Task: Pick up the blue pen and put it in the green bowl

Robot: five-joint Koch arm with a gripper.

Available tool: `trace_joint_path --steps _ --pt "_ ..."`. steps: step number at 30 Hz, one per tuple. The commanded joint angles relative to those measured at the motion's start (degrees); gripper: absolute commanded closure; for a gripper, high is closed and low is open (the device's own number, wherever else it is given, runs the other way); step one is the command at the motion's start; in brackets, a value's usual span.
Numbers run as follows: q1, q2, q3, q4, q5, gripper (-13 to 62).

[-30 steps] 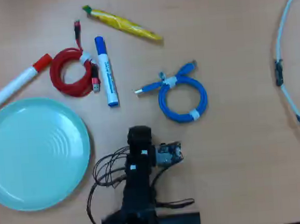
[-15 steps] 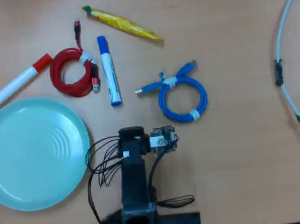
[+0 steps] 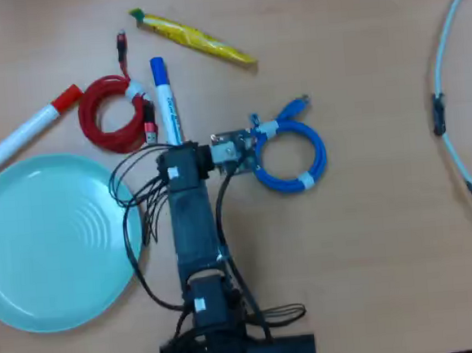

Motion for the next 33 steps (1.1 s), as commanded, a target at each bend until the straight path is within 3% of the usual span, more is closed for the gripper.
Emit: trace_joint_path --steps 1,12,23,33 --pt "-1.41 0.00 -7.65 2.29 -9.23 54.6" --pt "-3.78 -9.76 -23.03 8.79 -23.12 55.3" --pt "-4.92 -10.81 -24.26 8.09 -57.04 54.9" --pt "-5.01 -19.16 -35.77 8.88 -62.23 54.7"
